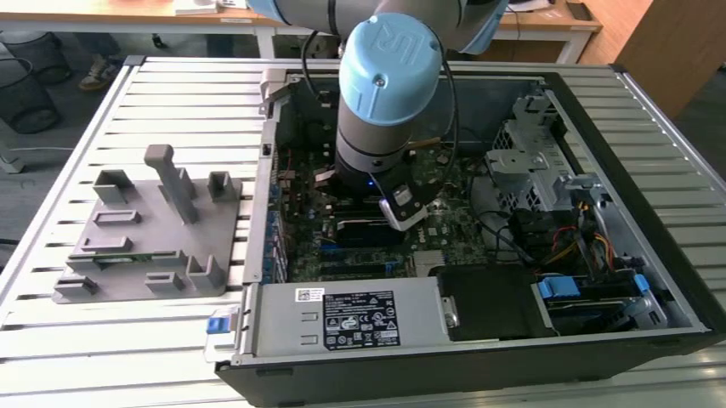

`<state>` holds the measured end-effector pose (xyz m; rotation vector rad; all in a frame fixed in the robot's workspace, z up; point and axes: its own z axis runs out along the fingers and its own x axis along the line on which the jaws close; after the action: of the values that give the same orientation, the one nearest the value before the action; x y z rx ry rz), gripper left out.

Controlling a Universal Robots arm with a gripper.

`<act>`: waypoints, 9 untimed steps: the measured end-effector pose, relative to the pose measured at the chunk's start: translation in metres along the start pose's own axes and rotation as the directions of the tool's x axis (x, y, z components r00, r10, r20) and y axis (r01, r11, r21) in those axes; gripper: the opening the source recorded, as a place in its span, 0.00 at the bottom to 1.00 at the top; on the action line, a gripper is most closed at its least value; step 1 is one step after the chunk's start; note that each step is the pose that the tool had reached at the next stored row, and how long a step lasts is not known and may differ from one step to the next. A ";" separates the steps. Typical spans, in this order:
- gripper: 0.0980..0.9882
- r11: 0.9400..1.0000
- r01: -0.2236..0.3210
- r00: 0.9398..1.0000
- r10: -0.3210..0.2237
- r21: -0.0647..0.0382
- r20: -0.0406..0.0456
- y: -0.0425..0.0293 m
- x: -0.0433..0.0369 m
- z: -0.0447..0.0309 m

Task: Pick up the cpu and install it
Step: 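Install the second cpu locking lever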

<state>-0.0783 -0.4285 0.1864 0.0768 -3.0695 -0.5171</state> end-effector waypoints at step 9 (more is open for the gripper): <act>0.01 1.000 0.000 1.000 0.000 -0.006 0.000 0.0012 0.0025 0.0002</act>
<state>-0.0809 -0.4275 0.1867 0.0772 -3.0679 -0.5259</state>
